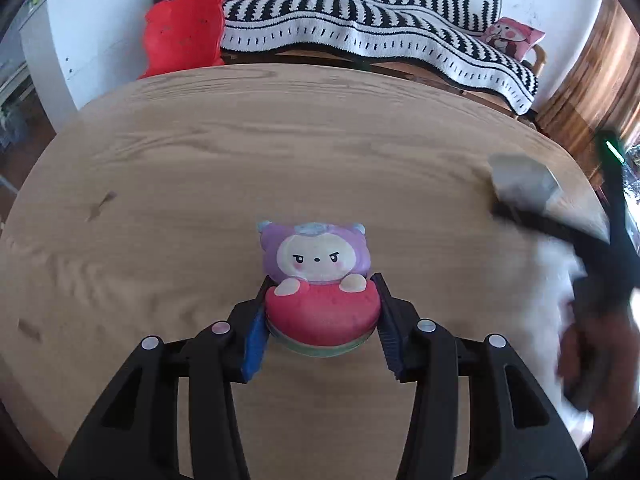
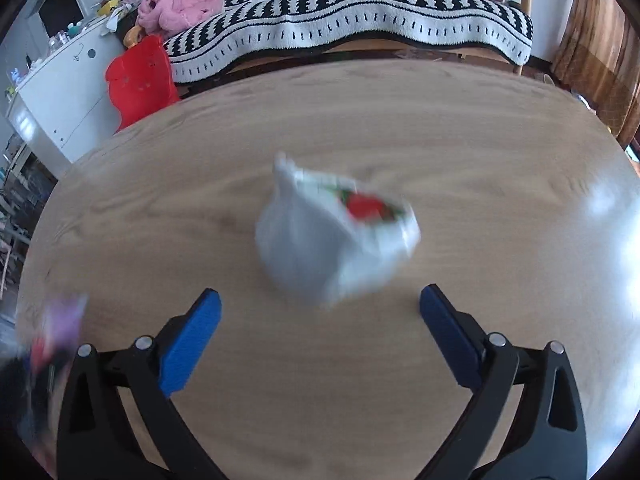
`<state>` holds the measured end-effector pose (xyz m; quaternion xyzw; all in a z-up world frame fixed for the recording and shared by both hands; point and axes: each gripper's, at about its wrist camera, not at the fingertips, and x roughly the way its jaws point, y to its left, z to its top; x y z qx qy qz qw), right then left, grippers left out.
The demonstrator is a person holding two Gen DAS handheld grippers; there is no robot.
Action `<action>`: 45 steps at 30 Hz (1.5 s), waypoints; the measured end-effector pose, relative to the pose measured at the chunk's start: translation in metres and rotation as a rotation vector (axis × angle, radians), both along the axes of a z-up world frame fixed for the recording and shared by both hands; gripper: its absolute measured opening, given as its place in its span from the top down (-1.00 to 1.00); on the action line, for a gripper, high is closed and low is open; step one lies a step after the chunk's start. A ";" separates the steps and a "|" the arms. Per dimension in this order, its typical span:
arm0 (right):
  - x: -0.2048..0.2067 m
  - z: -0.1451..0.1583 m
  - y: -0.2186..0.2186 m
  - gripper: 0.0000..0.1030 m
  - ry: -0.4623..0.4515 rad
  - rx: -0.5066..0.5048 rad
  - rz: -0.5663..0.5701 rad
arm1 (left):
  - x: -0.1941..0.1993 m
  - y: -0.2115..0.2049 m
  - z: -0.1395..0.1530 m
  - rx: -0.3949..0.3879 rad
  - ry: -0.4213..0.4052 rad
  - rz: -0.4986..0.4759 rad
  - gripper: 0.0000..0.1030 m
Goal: Collect trash
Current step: 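Grasp the pink-purple toy figure with the left tool while the right tool grasps the white paper bag, then carry toy and paper bag over the bin and open both tools to drop them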
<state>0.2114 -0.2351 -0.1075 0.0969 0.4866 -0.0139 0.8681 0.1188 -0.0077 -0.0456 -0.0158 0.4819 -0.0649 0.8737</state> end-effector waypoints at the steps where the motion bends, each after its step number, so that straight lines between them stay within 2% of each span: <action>1: 0.006 0.000 -0.001 -0.87 0.000 -0.007 -0.008 | -0.010 0.000 0.000 0.011 -0.007 -0.004 0.10; 2: 0.007 0.000 -0.003 -0.87 -0.001 -0.001 -0.011 | -0.014 -0.001 -0.002 0.015 -0.005 -0.010 0.10; 3: 0.007 0.001 -0.005 -0.55 -0.007 0.003 -0.011 | -0.014 -0.004 -0.003 0.016 -0.001 -0.018 0.10; 4: 0.001 0.006 -0.006 -0.10 -0.026 -0.009 -0.008 | -0.014 -0.008 -0.003 0.017 0.006 -0.033 0.10; 6: -0.014 0.013 -0.007 -0.14 -0.030 0.003 0.011 | -0.014 -0.014 0.002 0.015 0.001 -0.042 0.10; 8: -0.040 0.020 -0.010 -0.14 -0.037 -0.030 0.009 | -0.017 -0.027 0.012 0.001 -0.013 -0.074 0.10; 10: -0.071 0.024 -0.024 -0.14 -0.016 -0.014 -0.008 | -0.022 -0.042 0.021 -0.008 -0.029 -0.105 0.10; 17: -0.190 0.040 -0.083 -0.15 0.009 -0.050 -0.089 | -0.076 -0.129 0.033 -0.024 -0.057 -0.294 0.10; 25: -0.337 0.044 -0.184 -0.16 0.016 -0.051 -0.305 | -0.162 -0.248 0.025 -0.010 -0.049 -0.549 0.10; 28: -0.389 0.035 -0.221 -0.16 0.036 -0.042 -0.400 | -0.206 -0.300 0.018 0.006 -0.052 -0.672 0.10; 31: -0.428 0.018 -0.253 -0.16 0.072 -0.014 -0.476 | -0.237 -0.333 0.011 0.005 -0.058 -0.762 0.09; 33: -0.444 0.008 -0.268 -0.16 0.094 -0.004 -0.504 | -0.257 -0.357 0.001 0.007 -0.048 -0.821 0.09; 37: -0.463 -0.016 -0.292 -0.16 0.142 0.024 -0.541 | -0.271 -0.380 -0.020 0.004 0.009 -0.872 0.09; 41: -0.463 -0.040 -0.300 -0.17 0.197 0.067 -0.530 | -0.272 -0.395 -0.040 0.033 0.051 -0.913 0.09; 45: -0.453 -0.057 -0.296 -0.17 0.247 0.078 -0.502 | -0.266 -0.395 -0.048 0.053 0.058 -0.912 0.08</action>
